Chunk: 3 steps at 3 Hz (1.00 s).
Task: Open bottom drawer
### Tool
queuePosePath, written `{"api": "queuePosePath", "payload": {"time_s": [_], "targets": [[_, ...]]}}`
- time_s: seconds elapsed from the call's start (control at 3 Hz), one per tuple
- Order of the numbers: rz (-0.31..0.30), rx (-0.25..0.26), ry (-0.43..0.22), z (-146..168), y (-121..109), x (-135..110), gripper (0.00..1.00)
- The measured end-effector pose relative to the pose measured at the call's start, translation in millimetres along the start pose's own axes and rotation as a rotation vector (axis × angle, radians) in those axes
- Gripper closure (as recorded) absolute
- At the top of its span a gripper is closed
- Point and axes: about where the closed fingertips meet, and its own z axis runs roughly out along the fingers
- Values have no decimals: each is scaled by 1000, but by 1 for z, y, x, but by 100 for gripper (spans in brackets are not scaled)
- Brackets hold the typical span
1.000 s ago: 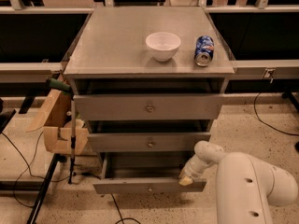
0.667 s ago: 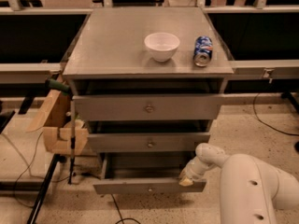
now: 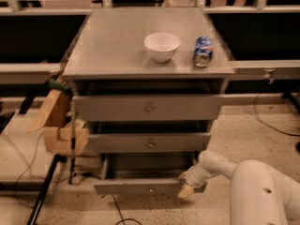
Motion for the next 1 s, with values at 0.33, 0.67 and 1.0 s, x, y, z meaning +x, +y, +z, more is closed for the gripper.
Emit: {"api": "queuePosePath", "payload": {"time_s": [0.33,0.67,1.0], "targets": [[-1,0,-3,-1,1,0,0],[-30,3,-88,14,23,7,0],[-50,-8,-156,27,38,7,1]]}}
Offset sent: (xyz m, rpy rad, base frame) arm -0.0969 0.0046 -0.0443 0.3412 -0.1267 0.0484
